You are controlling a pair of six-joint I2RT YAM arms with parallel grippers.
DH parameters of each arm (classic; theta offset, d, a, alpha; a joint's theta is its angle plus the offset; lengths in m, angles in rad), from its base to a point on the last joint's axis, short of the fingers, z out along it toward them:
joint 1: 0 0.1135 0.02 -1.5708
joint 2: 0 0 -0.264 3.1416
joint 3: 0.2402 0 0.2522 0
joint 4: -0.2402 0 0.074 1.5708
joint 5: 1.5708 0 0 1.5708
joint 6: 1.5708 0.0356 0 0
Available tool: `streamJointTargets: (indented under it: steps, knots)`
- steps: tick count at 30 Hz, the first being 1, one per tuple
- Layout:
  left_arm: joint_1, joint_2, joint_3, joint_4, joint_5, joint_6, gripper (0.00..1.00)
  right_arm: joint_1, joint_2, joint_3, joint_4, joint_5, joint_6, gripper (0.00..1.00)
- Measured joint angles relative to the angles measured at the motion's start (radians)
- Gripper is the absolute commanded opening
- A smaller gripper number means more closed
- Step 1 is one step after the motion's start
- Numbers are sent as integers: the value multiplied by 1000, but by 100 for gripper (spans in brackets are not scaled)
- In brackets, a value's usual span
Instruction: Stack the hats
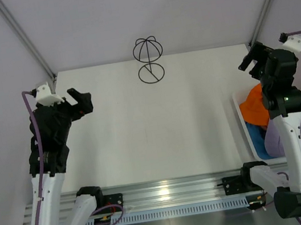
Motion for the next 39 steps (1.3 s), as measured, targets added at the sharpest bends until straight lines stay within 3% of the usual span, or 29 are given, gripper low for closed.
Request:
streamJointTargets:
  steps: [6,15,19,26,28,31,32,34,39]
  knots:
    - [-10,-11,-10,2,19,16,99,-61,42,-42,-59,119,59,100]
    - [-75,19,-13,2,69,42,100,-325,292,-129,-84,-43,105,94]
    - [-75,63,-13,-7,69,46,100,-328,336,-161,-100,-77,104,95]
    - [-75,96,-13,-43,60,59,99,-324,336,-161,-132,-47,90,86]
    - [-76,96,-13,-45,53,60,100,-318,336,-161,-148,-34,85,80]
    - [-85,96,-13,-48,39,64,100,-306,336,-162,-164,-10,71,53]
    - [-89,96,-13,-49,35,67,100,-302,336,-165,-164,-2,66,28]
    - [-94,96,-13,-50,32,68,100,-296,336,-174,-166,9,58,0]
    - [-97,95,-13,-50,13,70,99,-288,334,-176,-177,36,59,0]
